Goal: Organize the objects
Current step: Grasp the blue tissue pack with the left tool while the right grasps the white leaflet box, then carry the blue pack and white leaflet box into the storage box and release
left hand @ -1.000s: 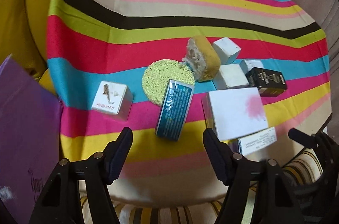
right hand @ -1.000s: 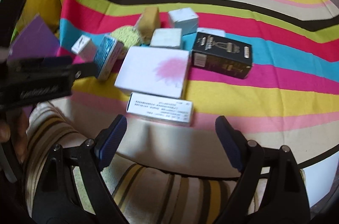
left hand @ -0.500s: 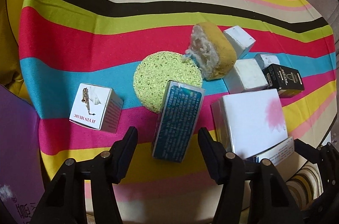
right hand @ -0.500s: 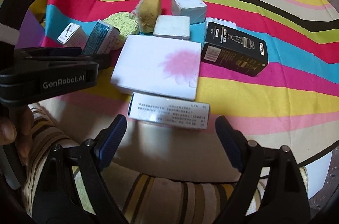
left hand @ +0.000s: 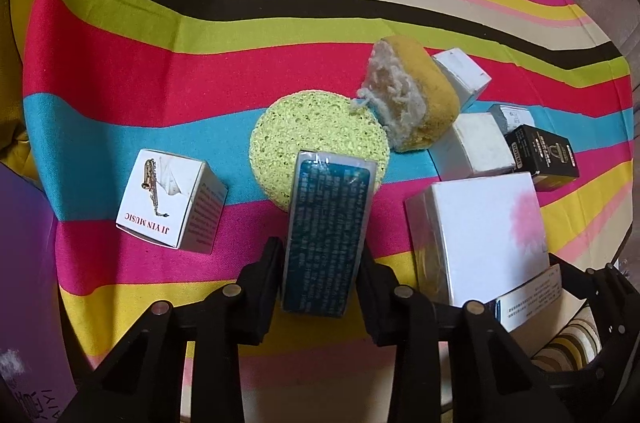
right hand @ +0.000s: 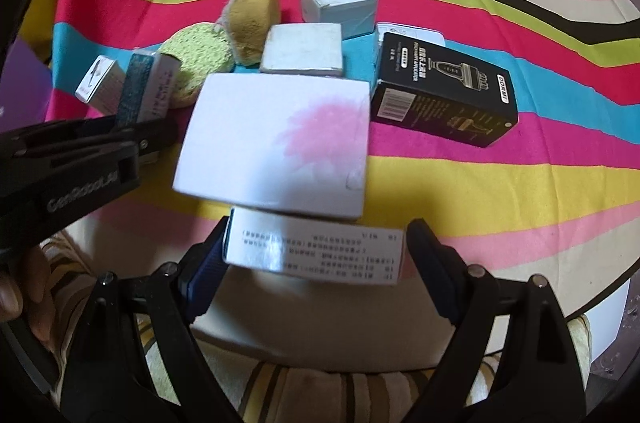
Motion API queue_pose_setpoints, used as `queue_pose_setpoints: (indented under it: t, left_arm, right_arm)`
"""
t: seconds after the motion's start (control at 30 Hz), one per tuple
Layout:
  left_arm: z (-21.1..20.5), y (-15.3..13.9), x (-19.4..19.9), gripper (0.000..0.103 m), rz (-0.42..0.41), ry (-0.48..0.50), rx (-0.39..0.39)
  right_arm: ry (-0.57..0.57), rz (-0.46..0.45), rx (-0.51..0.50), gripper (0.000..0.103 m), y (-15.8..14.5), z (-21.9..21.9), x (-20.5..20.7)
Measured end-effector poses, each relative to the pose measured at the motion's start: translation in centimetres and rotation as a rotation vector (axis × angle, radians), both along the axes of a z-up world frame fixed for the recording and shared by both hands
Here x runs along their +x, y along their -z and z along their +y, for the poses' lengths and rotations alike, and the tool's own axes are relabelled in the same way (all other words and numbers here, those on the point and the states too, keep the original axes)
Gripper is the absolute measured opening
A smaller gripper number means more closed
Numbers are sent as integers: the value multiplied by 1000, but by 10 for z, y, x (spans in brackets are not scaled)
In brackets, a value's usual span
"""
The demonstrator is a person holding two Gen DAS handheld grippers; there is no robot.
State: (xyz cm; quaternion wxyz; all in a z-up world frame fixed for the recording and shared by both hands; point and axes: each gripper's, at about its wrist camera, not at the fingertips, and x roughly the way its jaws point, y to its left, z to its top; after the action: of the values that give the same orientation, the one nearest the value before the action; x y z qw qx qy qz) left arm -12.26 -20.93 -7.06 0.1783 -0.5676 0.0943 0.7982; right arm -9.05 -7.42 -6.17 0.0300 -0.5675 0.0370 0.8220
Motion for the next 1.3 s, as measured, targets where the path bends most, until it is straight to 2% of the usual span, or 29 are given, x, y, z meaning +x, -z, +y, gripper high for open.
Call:
queue_pose_setpoints:
  t: [0.07, 0.33, 0.8, 1.0, 1.07, 1.3]
  left_arm:
    - [0, 1, 1, 35, 5, -5, 3]
    - [-9, -15, 19, 34, 36, -13, 32]
    - [-15, -51, 62, 34, 113, -28, 93]
    - [-24, -69, 83, 34, 140, -46, 117]
    - [-29, -76, 91, 34, 152, -54, 127]
    - [-49, -97, 110, 34, 194, -79, 150]
  right_arm:
    - [15, 7, 7, 79, 0, 3, 1]
    - [44, 32, -14, 79, -6, 6, 11]
    - [47, 138, -28, 79, -36, 22, 44]
    - [11, 182, -44, 79, -58, 14, 57]
    - [-5, 194, -53, 79, -61, 2, 48]
    - [-36, 227, -78, 79, -76, -10, 55]
